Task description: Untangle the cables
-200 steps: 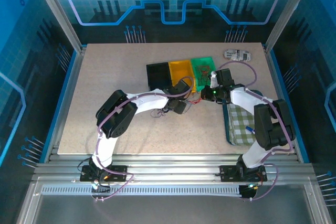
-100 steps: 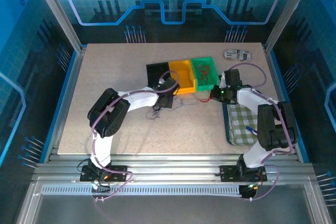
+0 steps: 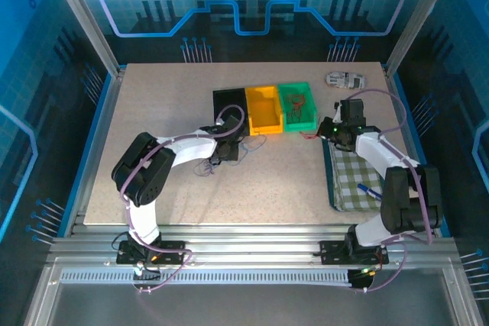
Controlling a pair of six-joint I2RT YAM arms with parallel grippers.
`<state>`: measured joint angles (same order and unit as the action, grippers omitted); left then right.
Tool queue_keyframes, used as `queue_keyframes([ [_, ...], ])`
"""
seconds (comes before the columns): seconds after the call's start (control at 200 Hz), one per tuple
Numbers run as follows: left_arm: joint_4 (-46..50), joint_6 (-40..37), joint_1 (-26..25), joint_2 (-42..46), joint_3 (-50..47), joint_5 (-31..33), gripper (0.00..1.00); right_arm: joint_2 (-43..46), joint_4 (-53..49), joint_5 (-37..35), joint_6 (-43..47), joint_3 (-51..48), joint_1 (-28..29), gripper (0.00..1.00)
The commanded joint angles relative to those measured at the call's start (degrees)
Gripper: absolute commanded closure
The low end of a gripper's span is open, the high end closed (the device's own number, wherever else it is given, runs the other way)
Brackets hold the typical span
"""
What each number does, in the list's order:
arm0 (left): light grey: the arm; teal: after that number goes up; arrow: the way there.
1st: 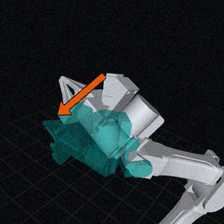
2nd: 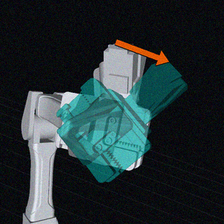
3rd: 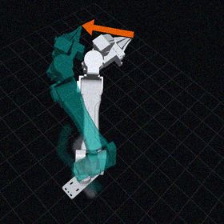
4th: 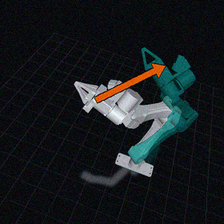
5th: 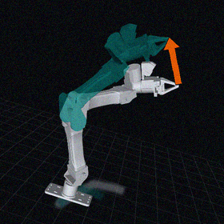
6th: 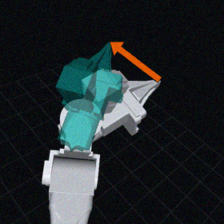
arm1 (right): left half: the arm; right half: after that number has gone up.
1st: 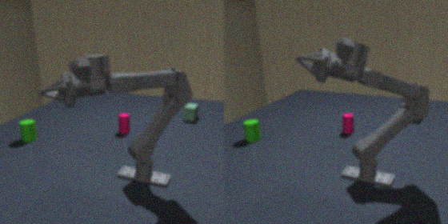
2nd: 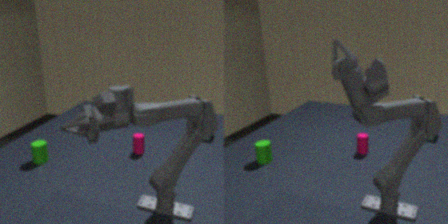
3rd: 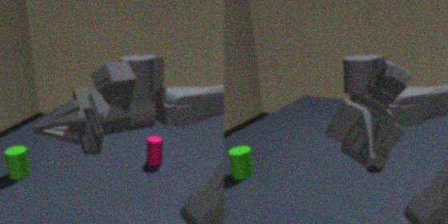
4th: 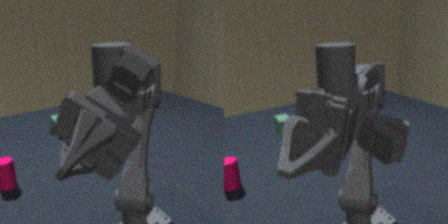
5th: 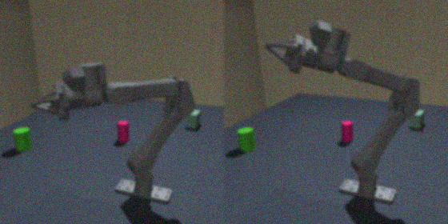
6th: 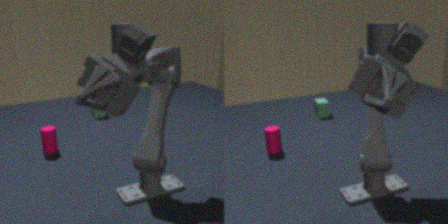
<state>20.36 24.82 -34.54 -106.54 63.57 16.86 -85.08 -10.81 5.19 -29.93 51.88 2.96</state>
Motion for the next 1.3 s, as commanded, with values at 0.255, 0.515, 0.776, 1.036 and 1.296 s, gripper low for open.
queue_keyframes([
  [0.255,-9.67,-5.51,-1.75,5.82,-2.14,-12.82,1.00,-10.80,3.51,3.09,2.56,18.95,2.07,0.99],
  [0.515,-9.11,-4.50,-1.71,5.73,-1.34,-10.65,1.00,-25.55,-1.08,3.39,4.12,32.75,4.67,0.70],
  [0.776,-9.61,-4.05,-1.50,6.47,-2.11,-11.21,1.00,-19.76,-0.49,-3.98,5.60,26.73,6.34,0.56],
  [1.036,-11.91,-3.22,0.53,6.43,-3.28,-15.32,1.00,-9.19,-1.32,1.22,9.76,15.13,12.75,0.53],
  [1.296,-11.63,-3.60,0.94,5.41,-2.49,-16.87,0.95,-10.52,-0.89,7.36,10.31,7.09,22.94,0.49],
])
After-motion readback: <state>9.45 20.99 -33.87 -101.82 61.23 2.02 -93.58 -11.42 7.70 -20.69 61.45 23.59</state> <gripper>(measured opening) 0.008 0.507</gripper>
